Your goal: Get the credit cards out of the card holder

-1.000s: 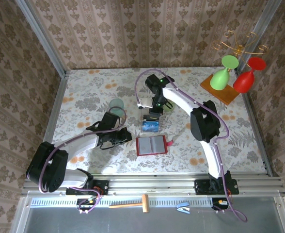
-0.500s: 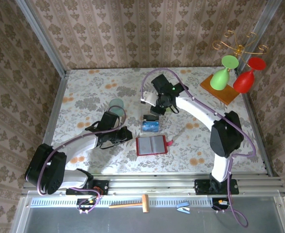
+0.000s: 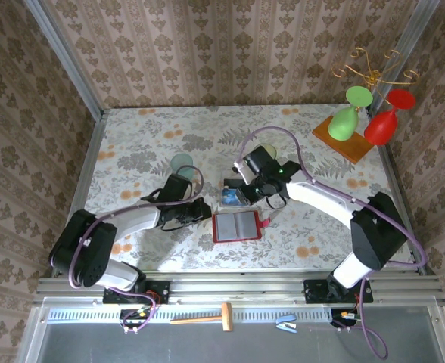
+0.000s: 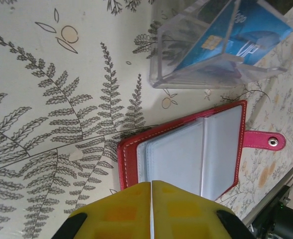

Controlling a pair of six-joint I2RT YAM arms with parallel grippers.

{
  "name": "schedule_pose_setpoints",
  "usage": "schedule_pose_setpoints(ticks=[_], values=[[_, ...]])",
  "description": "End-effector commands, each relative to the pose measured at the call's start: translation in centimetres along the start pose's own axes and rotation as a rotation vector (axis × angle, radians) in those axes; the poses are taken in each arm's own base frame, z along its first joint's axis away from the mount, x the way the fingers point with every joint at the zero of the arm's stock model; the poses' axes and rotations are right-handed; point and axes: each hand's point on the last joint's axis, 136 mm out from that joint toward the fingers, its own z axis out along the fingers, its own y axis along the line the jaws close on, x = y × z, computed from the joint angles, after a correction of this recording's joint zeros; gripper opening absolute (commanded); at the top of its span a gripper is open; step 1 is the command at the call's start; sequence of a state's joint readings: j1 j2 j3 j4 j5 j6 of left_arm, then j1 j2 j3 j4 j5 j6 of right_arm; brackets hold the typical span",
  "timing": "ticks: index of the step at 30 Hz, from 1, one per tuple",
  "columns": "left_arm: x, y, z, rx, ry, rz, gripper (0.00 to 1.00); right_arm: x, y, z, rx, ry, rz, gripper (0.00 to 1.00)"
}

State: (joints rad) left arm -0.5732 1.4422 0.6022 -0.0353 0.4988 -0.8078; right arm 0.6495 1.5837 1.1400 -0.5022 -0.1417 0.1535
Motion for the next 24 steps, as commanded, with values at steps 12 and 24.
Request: schedule_pose_setpoints(ticks=[12, 24], values=[[0.2, 0.3, 2.7, 0.001, 0.062, -0.003, 0.08, 3.4, 1.3, 0.3, -0.122, -0.014, 0.461, 0.22], [0.3, -0.5, 1.6, 0.014, 0.041, -0.002, 0.08, 5.4, 3.1, 1.0, -0.202, 0.030, 0.623, 0.22]])
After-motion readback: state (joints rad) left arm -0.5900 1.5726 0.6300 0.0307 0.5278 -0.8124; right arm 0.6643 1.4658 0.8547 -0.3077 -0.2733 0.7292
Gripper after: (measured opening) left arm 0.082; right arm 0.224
